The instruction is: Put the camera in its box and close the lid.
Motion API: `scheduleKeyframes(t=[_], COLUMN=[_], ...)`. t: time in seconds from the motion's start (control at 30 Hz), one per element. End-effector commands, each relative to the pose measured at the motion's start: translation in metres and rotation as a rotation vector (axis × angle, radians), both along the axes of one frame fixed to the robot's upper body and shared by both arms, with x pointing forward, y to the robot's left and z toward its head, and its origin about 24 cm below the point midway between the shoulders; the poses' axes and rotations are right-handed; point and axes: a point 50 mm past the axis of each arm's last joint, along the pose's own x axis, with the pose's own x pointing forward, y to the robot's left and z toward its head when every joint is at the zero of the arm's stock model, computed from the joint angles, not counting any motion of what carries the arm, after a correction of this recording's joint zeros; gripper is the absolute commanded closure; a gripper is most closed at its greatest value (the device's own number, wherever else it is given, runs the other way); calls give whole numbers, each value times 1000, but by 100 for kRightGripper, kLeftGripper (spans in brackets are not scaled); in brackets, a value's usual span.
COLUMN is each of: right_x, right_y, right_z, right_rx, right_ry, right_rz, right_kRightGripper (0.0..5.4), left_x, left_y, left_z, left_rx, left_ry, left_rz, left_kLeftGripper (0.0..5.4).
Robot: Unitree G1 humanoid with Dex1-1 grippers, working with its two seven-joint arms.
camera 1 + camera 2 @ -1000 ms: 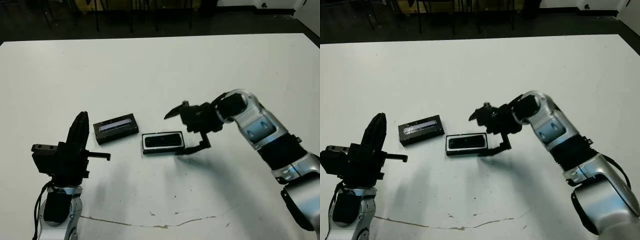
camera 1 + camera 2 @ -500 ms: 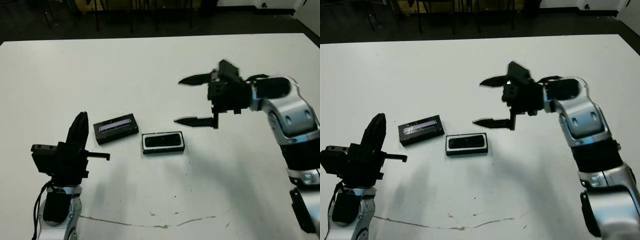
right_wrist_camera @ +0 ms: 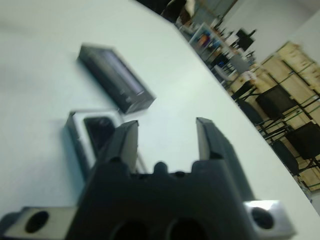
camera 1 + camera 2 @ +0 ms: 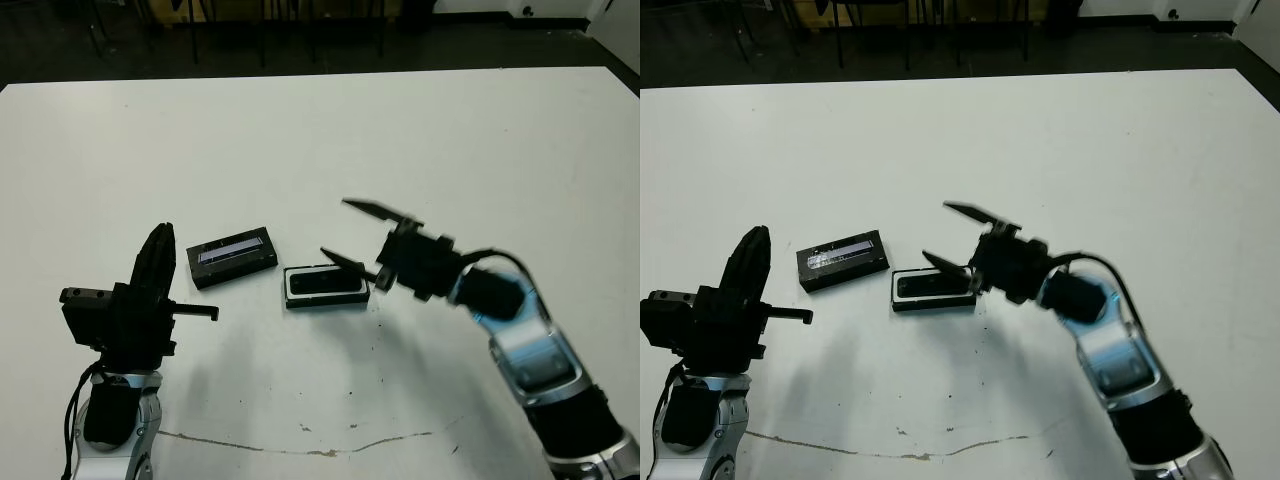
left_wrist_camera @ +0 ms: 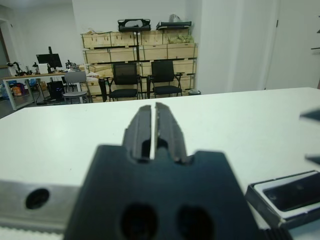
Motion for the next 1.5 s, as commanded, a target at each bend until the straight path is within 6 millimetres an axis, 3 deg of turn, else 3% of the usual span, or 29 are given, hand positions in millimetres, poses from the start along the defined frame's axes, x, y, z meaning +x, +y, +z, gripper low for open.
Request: scheduleKeyframes(t=[0.03, 0.17, 0.33, 0.5, 0.83, 1.17, 1.5], right_x=[-8, -12, -9, -12, -20, -33, -30], right_y=[1, 1, -4, -9, -12, -19, -41], right_z=[-17, -30, -52, -68, -78, -68, -57], right_rx=[-70, -61, -27, -27, 37, -66, -112], right_ry=[35, 64, 129, 162, 299, 472, 485], right_rz=[19, 17, -109, -177, -277, -268, -346], right_kRightGripper=[372, 445, 536, 538, 538, 538, 538], left_x=[-8, -8, -8, -9, -11, -11, -9], left_y=[3, 3, 2, 1, 0, 2, 5], left_z=[-11, -11, -11, -12, -14, -13, -11], left_rx=[9, 7, 8, 9, 2, 8, 17], left_ry=[64, 70, 71, 71, 74, 71, 72], left_rz=[4, 6, 9, 11, 9, 13, 17], left_kLeftGripper=[540, 540, 540, 540, 540, 540, 540])
